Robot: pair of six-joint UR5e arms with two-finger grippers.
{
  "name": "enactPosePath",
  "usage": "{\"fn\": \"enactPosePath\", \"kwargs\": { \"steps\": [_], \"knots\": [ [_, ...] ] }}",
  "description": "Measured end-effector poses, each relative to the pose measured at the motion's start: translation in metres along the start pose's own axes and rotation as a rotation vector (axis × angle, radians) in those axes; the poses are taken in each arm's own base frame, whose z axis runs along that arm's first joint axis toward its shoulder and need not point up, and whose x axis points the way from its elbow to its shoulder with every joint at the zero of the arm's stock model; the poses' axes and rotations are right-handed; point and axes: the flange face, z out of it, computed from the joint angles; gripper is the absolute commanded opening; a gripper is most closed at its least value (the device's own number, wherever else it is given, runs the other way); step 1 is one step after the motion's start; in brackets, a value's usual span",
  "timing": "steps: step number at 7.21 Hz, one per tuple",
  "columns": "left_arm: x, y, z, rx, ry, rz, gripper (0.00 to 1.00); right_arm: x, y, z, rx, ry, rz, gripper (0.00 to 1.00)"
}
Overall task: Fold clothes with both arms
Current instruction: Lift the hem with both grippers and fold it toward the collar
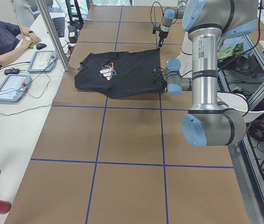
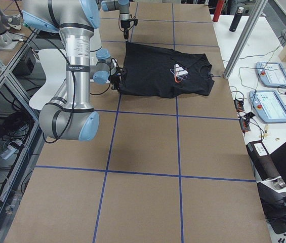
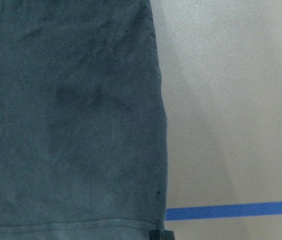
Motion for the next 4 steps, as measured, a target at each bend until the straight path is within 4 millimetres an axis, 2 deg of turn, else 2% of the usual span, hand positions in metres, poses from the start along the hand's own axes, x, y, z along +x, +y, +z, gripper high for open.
{"fn": "enactPosePath", "kwargs": {
  "steps": [1,2,4],
  "knots": [
    [0.015,0.004,-0.025,-0.042,0.015,0.0,0.0,0.0,-0.011,-0.019,-0.06,-0.022,0.024,0.0],
    [0.027,0.008,-0.046,-0.084,0.025,0.0,0.0,-0.001,-0.014,-0.039,-0.122,-0.047,0.034,0.0],
    [0.04,0.019,-0.073,-0.181,0.054,0.004,0.0,0.0,0.015,-0.079,-0.259,-0.089,-0.007,0.0]
  ]
}}
